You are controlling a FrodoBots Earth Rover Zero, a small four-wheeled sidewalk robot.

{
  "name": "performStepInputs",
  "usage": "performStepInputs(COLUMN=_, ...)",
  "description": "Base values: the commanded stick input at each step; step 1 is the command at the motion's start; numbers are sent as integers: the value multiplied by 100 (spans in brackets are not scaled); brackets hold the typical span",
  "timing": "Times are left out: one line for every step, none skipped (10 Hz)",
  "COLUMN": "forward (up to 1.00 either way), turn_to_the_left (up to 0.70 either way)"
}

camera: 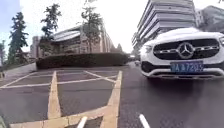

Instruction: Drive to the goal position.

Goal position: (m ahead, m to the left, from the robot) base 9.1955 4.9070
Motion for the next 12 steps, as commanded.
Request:
performStepInputs(forward=70, turn_to_the_left=0)
performStepInputs(forward=70, turn_to_the_left=0)
performStepInputs(forward=70, turn_to_the_left=0)
performStepInputs(forward=70, turn_to_the_left=0)
performStepInputs(forward=70, turn_to_the_left=0)
performStepInputs(forward=70, turn_to_the_left=5)
performStepInputs(forward=70, turn_to_the_left=6)
performStepInputs(forward=70, turn_to_the_left=5)
performStepInputs(forward=70, turn_to_the_left=0)
performStepInputs(forward=70, turn_to_the_left=0)
performStepInputs(forward=70, turn_to_the_left=0)
performStepInputs(forward=70, turn_to_the_left=0)
